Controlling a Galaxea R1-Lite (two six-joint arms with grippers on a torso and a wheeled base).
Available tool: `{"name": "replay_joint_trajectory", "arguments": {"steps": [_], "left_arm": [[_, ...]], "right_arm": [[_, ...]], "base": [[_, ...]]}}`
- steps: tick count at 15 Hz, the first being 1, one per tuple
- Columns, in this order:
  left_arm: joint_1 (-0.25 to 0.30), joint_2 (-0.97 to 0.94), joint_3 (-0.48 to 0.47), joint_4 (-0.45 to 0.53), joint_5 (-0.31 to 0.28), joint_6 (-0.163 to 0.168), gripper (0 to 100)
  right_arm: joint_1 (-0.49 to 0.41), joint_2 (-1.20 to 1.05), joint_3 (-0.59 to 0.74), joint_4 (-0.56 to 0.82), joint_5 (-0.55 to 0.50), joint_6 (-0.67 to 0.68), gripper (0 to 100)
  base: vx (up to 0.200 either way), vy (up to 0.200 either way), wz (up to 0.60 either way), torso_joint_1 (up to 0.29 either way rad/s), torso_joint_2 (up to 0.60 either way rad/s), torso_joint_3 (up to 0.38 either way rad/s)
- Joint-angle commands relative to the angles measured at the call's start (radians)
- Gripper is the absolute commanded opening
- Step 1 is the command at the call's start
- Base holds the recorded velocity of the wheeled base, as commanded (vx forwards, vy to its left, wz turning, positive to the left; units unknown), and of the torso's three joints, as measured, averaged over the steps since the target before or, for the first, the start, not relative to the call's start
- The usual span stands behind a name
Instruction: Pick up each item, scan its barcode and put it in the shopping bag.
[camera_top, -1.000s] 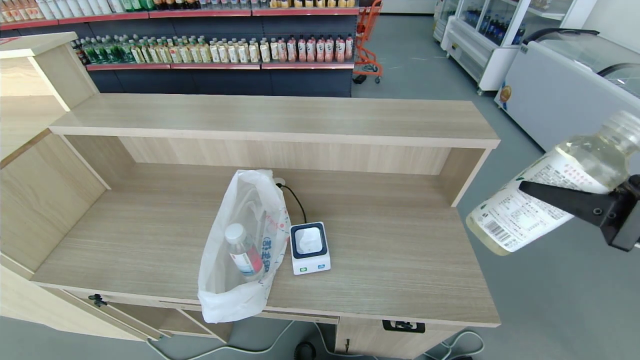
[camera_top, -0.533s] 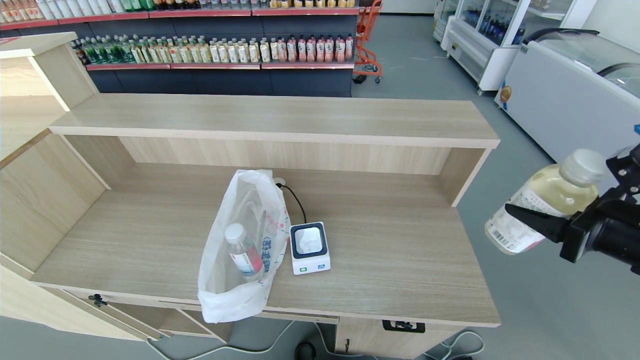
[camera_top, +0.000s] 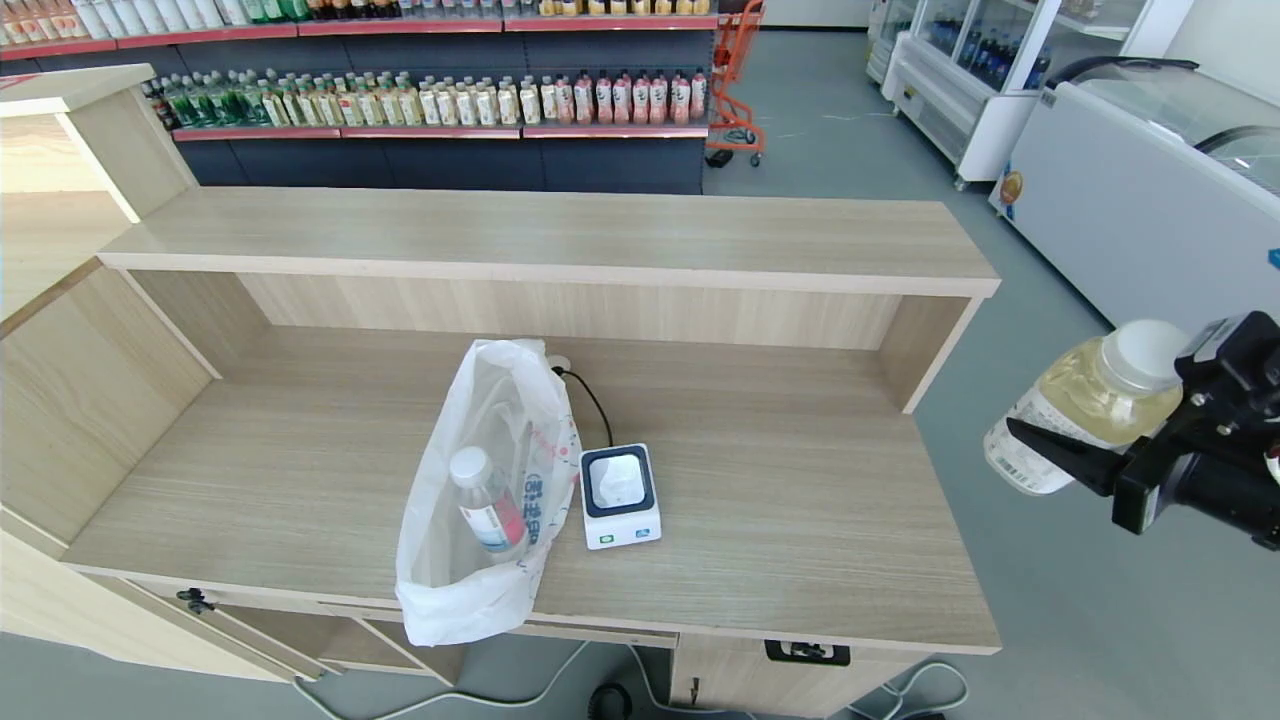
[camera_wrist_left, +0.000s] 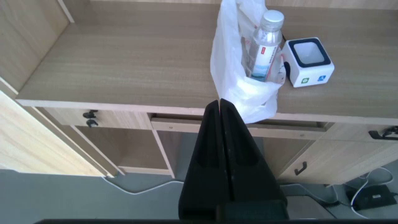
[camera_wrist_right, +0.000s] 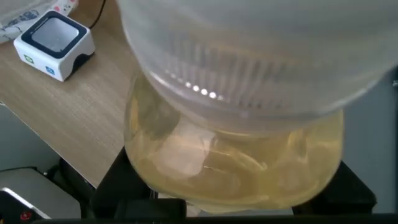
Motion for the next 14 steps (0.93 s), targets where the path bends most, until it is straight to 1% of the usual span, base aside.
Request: {"name": "replay_joint_trajectory", "arguments": {"steps": [1,2,8,10,11,13,14], "left_arm": [[0.000,0.001,0.000,0.000,0.000,0.002,0],[0.000,0.000,0.000,0.000,0.000,0.000,0],[0.000,0.000,0.000,0.000,0.000,0.000,0],[0.000,0.000,0.000,0.000,0.000,0.000,0],[0.000,0.000,0.000,0.000,0.000,0.002,0],[0.000,0.000,0.000,0.000,0.000,0.002,0],[0.000,0.000,0.000,0.000,0.000,0.002,0]], "right_arm": [[0.001,0.025,0.001,-0.007,0.000,-0.013,0],[0.001,0.031,0.003,-0.012,0.000,-0.028,0],[0.001,0.087,-0.023,-0.027,0.000,-0.082,0],[0.003,0.123,-0.029,-0.084,0.002,-0.085,0],[0.010,0.166,-0.039,-0.142,0.003,-0.085,0],[0.021,0.237,-0.060,-0.210,0.006,-0.102,0],[0.046,0.275,-0.071,-0.236,0.008,-0.103,0]], "base": [[0.000,0.000,0.00,0.000,0.00,0.000],[0.000,0.000,0.00,0.000,0.00,0.000],[0.000,0.200,0.00,0.006,0.00,0.004],[0.000,0.200,0.00,-0.005,0.00,0.002],[0.000,0.200,0.00,0.002,0.00,0.007],[0.000,0.200,0.00,0.000,0.00,0.002],[0.000,0.200,0.00,0.002,0.00,0.002]]}}
